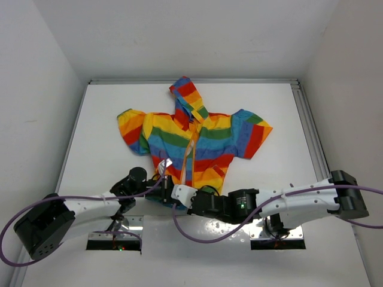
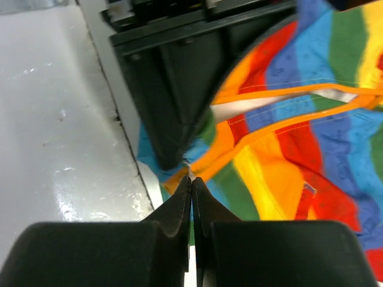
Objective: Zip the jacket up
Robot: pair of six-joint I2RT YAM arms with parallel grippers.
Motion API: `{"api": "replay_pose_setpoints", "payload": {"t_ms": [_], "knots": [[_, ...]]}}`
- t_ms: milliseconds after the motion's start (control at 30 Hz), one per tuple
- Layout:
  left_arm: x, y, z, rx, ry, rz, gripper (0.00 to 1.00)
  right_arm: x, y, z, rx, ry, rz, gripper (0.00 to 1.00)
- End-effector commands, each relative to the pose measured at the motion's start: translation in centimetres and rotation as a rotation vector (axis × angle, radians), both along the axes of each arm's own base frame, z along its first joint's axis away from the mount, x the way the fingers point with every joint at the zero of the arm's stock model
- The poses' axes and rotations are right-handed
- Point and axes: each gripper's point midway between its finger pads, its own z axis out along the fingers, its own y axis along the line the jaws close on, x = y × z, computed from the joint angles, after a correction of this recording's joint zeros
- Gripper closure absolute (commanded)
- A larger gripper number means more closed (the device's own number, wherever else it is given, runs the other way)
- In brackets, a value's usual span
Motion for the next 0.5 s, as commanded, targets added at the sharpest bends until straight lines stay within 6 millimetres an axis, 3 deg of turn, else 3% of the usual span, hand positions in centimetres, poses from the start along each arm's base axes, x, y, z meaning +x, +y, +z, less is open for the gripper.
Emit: {"api": "replay_pose_setpoints", "payload": {"t_ms": [0,167,367,433,467], "knots": [[-0.8,0.1,0.6,-0.031,-0.027,-0.039,1.00,-0.5,0.5,2.6,0.089,-0.042,-0.007,1.00],[-0.9,0.3,0.7,-0.034,-0.034,-0.037,1.00,-0.1,0.4,2.7,0.097,-0.061,-0.029,1.00],[-0.9,0.3,0.8,-0.035,-0.040,-0.036,1.00,-1.1,0.8,1.9,0.104,-0.007,0.000,1.00],[-0.9,0.3,0.7,-0.034,-0.042,-0.037,1.00,-1.1,0.7,1.7,0.107,-0.002,0.000,0.89],[-0.9,0.3,0.7,-0.032,-0.043,-0.037,1.00,-0.9,0.6,1.8,0.109,0.001,-0.002,0.88]]}}
